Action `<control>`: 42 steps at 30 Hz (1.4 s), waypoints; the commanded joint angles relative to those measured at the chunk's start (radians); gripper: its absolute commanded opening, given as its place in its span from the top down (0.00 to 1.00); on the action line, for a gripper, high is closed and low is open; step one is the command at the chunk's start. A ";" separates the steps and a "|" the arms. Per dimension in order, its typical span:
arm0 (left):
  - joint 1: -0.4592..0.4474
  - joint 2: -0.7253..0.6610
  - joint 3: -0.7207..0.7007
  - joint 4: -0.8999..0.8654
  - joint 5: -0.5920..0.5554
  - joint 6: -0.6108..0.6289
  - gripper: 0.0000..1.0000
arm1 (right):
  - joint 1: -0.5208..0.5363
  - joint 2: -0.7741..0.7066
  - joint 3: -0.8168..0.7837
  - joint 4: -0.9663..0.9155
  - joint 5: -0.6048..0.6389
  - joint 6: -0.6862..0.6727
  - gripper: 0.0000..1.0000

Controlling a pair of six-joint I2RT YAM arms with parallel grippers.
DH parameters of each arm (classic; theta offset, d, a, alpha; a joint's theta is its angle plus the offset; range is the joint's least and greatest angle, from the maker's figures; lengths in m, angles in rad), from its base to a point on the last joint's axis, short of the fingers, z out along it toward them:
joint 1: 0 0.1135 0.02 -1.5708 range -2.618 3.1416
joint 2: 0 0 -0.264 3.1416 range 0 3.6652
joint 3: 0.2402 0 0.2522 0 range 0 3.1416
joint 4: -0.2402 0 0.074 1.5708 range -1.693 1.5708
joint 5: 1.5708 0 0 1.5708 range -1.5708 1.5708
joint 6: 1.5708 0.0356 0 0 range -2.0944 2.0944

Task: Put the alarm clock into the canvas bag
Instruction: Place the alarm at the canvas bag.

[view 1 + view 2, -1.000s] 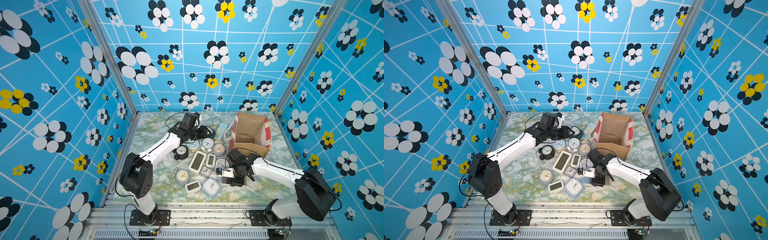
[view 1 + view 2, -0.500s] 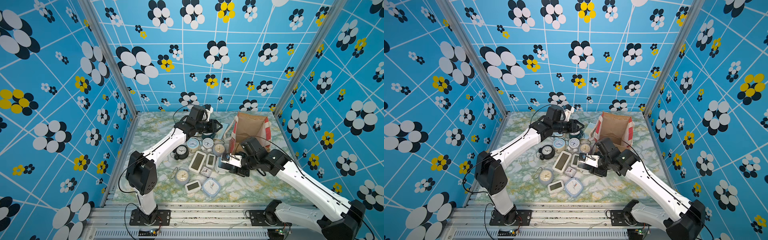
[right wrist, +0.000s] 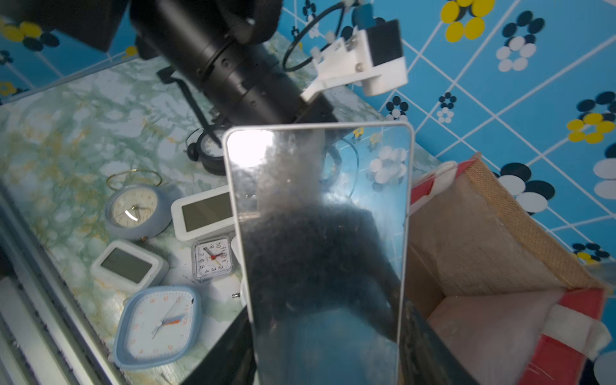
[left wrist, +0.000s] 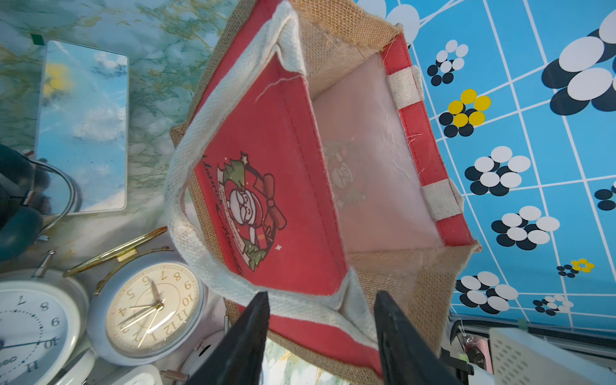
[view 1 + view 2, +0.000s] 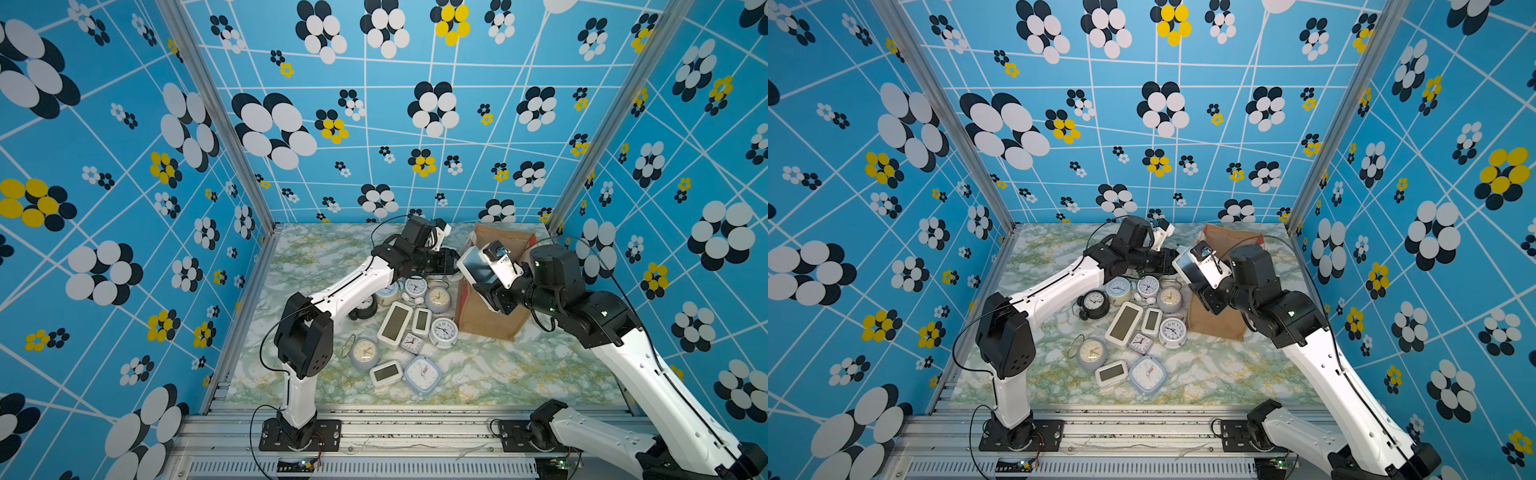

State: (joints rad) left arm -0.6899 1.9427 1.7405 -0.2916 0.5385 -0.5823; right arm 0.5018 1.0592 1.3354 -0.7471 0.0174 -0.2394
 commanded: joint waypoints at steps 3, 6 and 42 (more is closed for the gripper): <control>-0.025 0.061 0.089 -0.057 0.044 0.029 0.47 | -0.057 0.097 0.114 0.041 0.257 0.311 0.84; -0.032 0.077 0.103 -0.062 0.056 0.028 0.54 | -0.086 0.171 0.170 -0.013 0.304 0.412 0.85; -0.125 -0.036 -0.056 0.042 -0.060 -0.151 1.00 | -0.331 0.854 0.225 -0.183 0.293 0.534 0.76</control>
State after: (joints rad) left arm -0.8127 1.9347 1.6894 -0.2325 0.4885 -0.7410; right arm 0.1860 1.8744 1.5604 -0.9634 0.3050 0.3161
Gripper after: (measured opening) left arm 0.086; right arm 0.608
